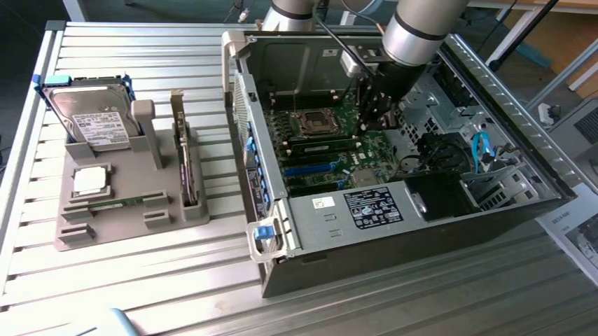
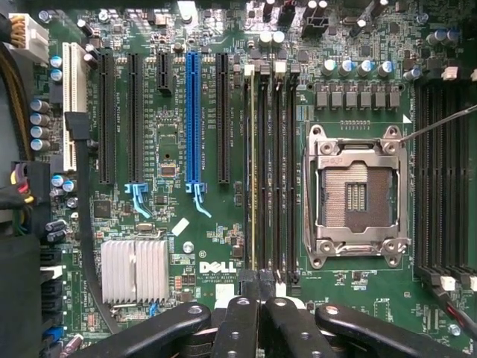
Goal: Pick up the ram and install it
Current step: 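Press down the ram until it locks into place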
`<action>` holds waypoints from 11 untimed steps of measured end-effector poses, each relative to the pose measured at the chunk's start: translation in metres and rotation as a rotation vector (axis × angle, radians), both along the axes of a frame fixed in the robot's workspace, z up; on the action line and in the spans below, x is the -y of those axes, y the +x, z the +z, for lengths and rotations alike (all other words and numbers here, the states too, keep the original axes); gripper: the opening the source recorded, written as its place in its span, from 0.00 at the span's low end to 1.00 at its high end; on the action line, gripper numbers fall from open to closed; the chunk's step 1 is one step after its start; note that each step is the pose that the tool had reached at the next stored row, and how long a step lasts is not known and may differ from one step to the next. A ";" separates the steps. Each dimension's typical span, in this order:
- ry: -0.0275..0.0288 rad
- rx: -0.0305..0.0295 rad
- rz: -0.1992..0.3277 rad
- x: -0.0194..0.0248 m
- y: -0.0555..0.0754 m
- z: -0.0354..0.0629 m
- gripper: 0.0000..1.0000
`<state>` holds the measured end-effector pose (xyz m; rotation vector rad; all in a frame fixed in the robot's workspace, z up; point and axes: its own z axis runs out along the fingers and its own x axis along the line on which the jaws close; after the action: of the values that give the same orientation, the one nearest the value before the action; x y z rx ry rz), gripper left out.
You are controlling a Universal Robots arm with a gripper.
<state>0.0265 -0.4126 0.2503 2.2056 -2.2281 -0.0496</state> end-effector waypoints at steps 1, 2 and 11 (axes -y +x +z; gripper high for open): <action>0.0000 0.0000 0.000 0.0000 0.000 -0.0013 0.10; 0.0000 0.0000 0.000 0.0000 0.000 -0.0024 0.10; 0.0000 0.0000 0.000 0.0000 0.001 -0.0041 0.10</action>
<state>0.0279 -0.4126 0.2462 2.2057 -2.2280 -0.0496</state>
